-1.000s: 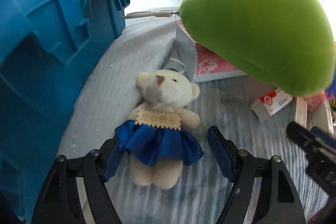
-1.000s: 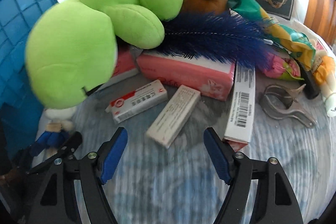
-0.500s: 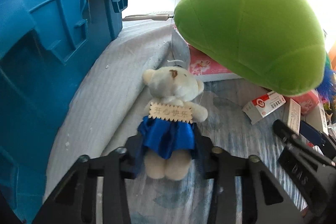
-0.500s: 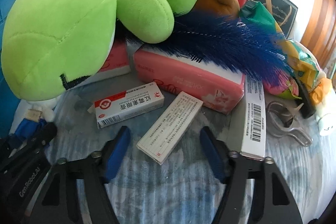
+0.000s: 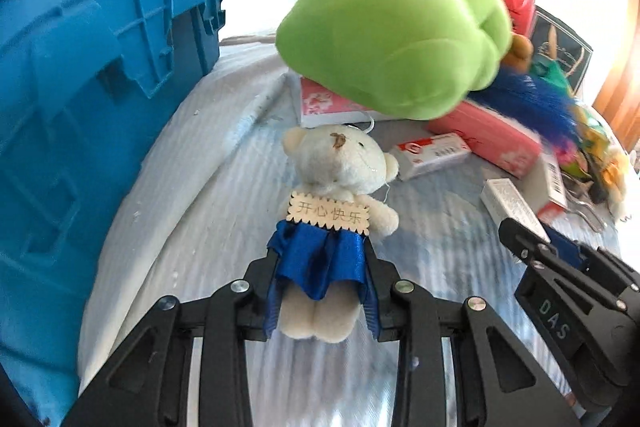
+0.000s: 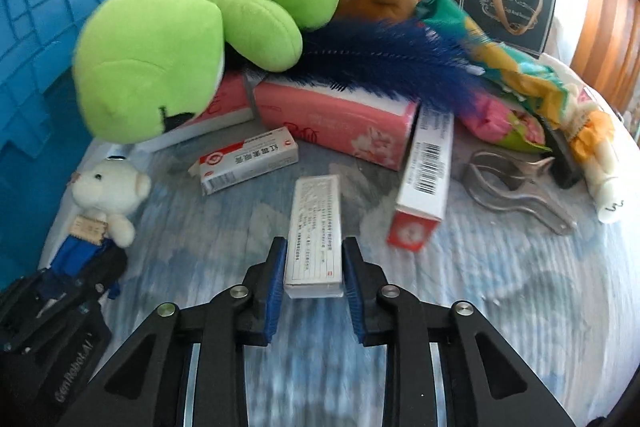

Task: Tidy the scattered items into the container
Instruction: 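Grasp the teddy bear in blue dress with the left tool while the right tool grasps a white medicine box, then lift the teddy bear and medicine box and carry them over the crate, then open both tools over the crate to drop the bear and box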

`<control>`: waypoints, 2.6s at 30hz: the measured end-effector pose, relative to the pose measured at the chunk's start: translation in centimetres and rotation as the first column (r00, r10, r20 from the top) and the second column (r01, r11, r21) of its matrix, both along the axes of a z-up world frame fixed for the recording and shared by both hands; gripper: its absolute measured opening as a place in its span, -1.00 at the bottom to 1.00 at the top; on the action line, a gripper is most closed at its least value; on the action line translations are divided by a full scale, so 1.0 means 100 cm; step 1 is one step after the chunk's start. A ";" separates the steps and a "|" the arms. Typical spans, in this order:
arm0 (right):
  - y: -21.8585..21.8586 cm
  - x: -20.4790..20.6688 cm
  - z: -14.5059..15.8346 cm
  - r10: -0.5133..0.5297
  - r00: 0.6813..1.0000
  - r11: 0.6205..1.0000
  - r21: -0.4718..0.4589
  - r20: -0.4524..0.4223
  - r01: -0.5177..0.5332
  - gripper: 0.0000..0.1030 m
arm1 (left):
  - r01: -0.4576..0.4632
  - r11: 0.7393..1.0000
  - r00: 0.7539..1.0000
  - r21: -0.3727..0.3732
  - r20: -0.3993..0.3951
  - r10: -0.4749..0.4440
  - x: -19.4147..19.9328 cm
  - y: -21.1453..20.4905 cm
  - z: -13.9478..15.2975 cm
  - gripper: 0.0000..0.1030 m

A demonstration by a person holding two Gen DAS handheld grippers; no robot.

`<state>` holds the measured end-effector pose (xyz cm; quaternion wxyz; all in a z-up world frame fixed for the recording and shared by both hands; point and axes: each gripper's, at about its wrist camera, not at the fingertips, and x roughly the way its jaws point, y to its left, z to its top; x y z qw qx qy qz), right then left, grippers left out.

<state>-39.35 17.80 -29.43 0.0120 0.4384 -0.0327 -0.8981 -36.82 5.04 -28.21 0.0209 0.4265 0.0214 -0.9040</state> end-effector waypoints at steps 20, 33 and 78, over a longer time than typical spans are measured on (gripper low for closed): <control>0.018 0.114 0.215 0.196 0.921 0.976 -0.024 -0.338 -0.216 -0.48 | -0.063 0.998 0.942 -0.010 -0.332 0.057 0.119 0.022 0.212 -0.37; -0.127 0.150 0.324 0.460 0.758 0.853 -0.007 -0.463 -0.522 -0.48 | -0.227 0.971 0.899 -0.074 -0.399 0.180 0.182 -0.114 0.303 -0.37; -0.376 0.104 0.282 0.393 0.915 0.881 0.321 -0.091 -0.347 0.21 | 0.040 0.999 0.999 -0.020 0.001 -0.040 0.133 -0.319 0.244 0.40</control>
